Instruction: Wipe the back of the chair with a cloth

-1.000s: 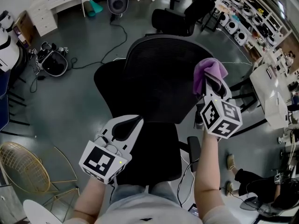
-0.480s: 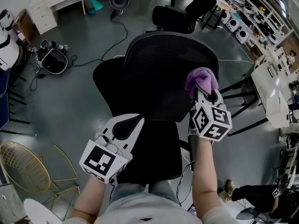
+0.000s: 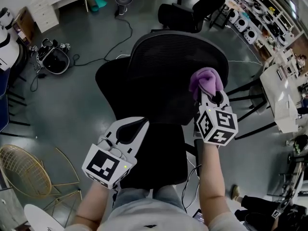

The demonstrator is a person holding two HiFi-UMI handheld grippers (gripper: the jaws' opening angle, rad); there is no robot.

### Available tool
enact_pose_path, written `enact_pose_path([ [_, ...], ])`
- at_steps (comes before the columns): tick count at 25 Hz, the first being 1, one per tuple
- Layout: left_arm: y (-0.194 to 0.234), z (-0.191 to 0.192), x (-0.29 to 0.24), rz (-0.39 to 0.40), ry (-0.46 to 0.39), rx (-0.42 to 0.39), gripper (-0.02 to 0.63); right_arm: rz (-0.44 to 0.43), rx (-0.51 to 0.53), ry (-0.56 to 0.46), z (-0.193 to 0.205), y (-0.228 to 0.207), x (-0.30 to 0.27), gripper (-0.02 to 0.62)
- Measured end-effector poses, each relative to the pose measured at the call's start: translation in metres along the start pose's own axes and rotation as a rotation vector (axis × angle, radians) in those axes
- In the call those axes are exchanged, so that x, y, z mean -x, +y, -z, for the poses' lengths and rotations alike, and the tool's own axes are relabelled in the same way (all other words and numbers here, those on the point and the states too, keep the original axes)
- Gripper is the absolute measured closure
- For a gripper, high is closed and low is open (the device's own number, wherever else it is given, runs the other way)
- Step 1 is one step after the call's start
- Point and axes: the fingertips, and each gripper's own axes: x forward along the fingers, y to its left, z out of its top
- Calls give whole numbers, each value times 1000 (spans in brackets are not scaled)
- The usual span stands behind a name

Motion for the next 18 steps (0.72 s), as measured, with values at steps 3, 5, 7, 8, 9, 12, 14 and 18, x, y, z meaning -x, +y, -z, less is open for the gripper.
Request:
enact_pose_path([
  [3,2,1,1,-3,-2,2,594,-35,28,0,-3,17,-6,497],
  [5,4,0,3,-8,-1,5,593,-56,42,-1,-6,29,-10,497],
  [7,7,-1,5,-17,2,7,594,-77,46,-4,-9,40,-14,497],
  [8,9,-1,6,-24,3,5,593,-87,46,-6,-10,45,-16,497],
  [9,11,-1,8,-31,1,2,594,-99,46,-9,-11,51,-17,497],
  [12,15,1,14,-48,-4,-2,594,-133,54,-17,-12,72,-20,497],
  [14,17,2,17,-59,3,0,594,-157,61,-22,-13,85,-20,497],
  [18,24,4,23,-99,-2,-5,594,-207,68,-33,-17,112,-23,497],
])
